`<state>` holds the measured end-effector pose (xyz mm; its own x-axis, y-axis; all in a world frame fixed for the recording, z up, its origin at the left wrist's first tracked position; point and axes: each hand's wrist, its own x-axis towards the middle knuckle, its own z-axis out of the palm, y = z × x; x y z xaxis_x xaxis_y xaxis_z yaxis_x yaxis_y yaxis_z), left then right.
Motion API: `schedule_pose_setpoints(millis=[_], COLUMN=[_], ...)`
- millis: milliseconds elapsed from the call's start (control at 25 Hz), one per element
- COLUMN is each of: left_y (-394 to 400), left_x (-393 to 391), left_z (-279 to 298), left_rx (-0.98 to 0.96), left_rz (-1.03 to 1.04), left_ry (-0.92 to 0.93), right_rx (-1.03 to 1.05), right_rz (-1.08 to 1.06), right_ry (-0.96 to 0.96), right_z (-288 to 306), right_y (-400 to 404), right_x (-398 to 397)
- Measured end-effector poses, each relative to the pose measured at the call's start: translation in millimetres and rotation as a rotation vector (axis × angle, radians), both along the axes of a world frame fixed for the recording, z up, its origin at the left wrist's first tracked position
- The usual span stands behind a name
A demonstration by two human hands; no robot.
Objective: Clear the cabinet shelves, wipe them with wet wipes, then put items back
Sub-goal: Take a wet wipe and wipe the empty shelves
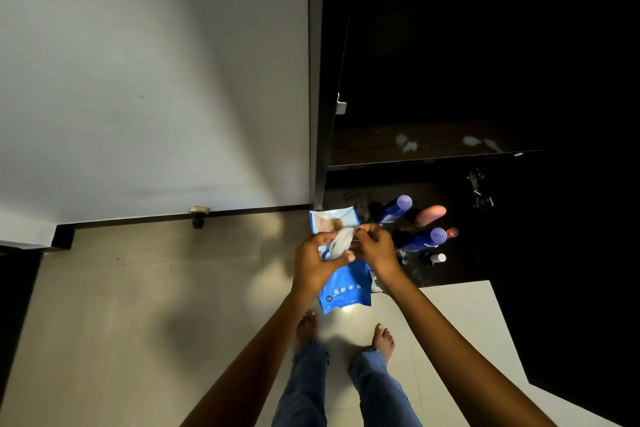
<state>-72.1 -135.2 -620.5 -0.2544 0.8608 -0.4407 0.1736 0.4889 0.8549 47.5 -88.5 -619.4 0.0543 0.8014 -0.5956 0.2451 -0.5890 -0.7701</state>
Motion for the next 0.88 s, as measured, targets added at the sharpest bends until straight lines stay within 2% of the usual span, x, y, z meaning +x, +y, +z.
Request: schedule_pose_setpoints(millis=[80,160,240,320,440,560,640,760,880], left_y=[7.2,15.5,21.4,22.2,22.5,20.4,18.4,7.3,-6.8], left_x=[-1.5,-4.7,-6.8,-8.1,-10.2,-9.1,-8.0,4.7,28.0], left_z=[9.9,21.3,32.3,44.6,63.5,87.1,99.4,127.7,166.6], left_rx=[0.077,0.135,0.144,0.162,0.209,0.22,0.223,0.248,0.277], left_rz=[0.08,0.171,0.224,0.183,0.093,0.124,0.131,0.082,0.054], left_ry=[0.032,0.069,-0.045,-0.165,-0.2,-0.235,-0.231,-0.287,-0.309], right_rx=[0.055,0.153,0.223,0.237,0.287,0.324,0.332,0.305,0.352], right_rz=[-0.071,-0.036,0.078,0.119,0.045,-0.074,-0.119,-0.155,-0.072], right_ry=[0.091,0.124,0.116,0.119,0.119,0.125,0.165,0.326,0.383], right_z=[13.7,21.8,29.4,39.9,59.0,84.2,103.8,141.5,177.7], right_y=[-2.8,-3.3,-4.9,-6.4,-5.5,-4.0,-4.2,-13.1,-28.0], right_x=[-0.1,3.5,7.2,8.4,8.3,12.6,17.5,27.8,44.7])
